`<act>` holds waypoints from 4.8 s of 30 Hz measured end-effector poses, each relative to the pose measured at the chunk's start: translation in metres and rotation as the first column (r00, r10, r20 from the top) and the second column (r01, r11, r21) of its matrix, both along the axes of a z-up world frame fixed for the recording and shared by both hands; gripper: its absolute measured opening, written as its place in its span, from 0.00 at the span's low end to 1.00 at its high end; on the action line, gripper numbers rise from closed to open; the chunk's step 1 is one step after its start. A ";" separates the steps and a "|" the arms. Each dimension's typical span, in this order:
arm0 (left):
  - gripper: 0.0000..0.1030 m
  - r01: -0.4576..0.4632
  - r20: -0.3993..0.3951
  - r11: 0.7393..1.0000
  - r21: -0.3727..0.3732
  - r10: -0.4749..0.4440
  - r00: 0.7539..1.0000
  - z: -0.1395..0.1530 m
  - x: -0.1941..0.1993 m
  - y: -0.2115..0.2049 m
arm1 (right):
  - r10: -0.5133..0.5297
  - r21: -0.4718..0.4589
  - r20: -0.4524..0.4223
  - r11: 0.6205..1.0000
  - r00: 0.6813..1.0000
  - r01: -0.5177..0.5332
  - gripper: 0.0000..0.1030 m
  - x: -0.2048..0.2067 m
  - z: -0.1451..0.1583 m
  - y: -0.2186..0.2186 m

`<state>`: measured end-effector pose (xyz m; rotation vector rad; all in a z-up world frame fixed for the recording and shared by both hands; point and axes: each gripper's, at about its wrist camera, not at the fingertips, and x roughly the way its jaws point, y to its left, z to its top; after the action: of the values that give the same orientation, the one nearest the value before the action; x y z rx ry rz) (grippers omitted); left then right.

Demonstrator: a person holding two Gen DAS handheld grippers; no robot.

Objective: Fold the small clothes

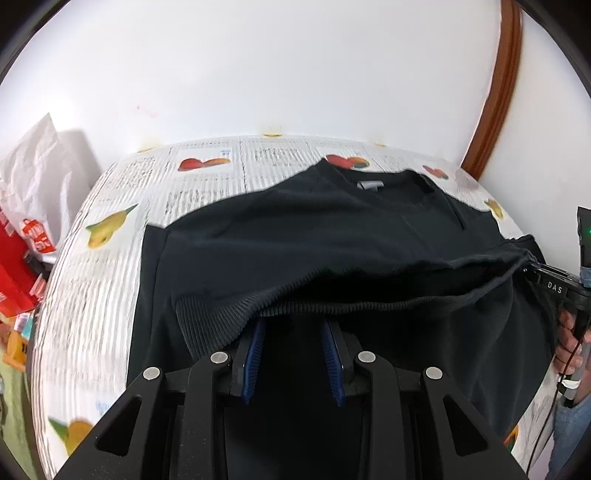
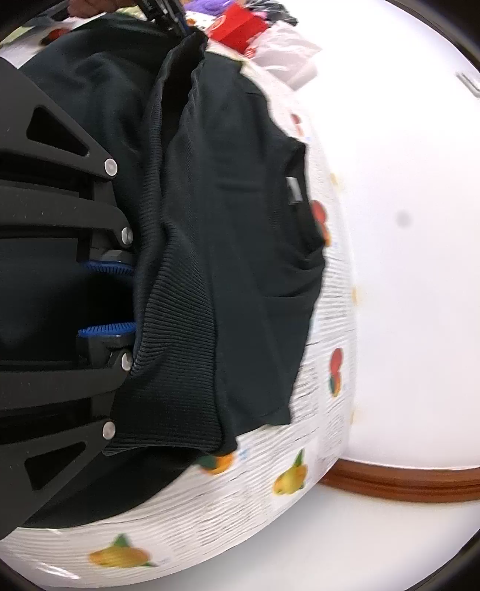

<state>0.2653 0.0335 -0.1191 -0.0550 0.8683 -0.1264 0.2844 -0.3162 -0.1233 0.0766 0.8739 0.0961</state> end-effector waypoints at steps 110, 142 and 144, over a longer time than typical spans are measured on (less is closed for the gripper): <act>0.42 -0.182 -0.080 0.953 -0.243 0.167 0.983 -0.043 -0.171 0.101 | -0.195 -0.183 0.022 0.963 0.981 0.196 0.47 -0.131 -0.001 -0.061; 0.15 -0.205 -0.058 0.947 -0.246 0.197 0.979 -0.038 -0.116 0.063 | -0.328 0.194 0.008 0.927 0.945 0.320 0.15 -0.113 -0.007 -0.127; 0.15 -0.199 -0.065 0.945 -0.261 0.188 0.980 -0.039 -0.107 0.058 | -0.337 0.167 0.022 0.929 0.941 0.329 0.15 -0.107 -0.002 -0.131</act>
<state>0.1580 0.0912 -0.1579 -0.3954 0.8763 -0.0567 0.1777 -0.4469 -0.1256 0.3717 0.7910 -0.1507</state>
